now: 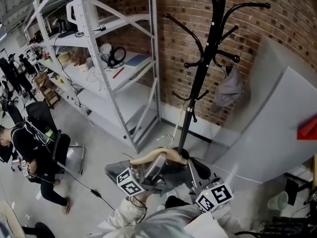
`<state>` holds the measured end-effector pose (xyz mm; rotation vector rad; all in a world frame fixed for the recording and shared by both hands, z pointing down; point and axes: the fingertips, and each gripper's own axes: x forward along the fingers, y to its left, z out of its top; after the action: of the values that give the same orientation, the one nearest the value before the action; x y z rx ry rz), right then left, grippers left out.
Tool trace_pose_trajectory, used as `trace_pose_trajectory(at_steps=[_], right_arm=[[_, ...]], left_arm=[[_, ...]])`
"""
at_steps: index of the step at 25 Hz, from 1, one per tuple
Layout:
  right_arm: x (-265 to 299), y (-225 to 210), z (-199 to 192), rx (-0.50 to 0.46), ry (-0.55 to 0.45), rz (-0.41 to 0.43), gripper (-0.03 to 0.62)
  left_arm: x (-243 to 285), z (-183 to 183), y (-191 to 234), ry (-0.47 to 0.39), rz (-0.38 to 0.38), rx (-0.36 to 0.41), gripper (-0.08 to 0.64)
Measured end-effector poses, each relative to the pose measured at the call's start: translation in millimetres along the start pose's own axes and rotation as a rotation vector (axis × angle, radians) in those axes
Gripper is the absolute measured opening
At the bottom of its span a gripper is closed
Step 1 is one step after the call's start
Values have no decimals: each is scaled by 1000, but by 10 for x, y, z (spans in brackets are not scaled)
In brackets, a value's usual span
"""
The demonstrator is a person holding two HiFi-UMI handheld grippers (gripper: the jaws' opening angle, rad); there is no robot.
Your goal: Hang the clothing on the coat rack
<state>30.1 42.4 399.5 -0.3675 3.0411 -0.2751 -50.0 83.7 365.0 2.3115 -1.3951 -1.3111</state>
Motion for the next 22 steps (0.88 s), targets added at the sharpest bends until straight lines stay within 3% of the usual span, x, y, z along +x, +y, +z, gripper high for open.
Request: trace_pose_trajectory(at_steps=[9, 22], right_arm=[[305, -215, -48, -5, -7, -34, 23], [874, -1000, 188, -10, -59, -133, 25]], left_arm=[[111, -6, 312, 20, -28, -54, 103], [885, -46, 1043, 81, -118, -135, 103]])
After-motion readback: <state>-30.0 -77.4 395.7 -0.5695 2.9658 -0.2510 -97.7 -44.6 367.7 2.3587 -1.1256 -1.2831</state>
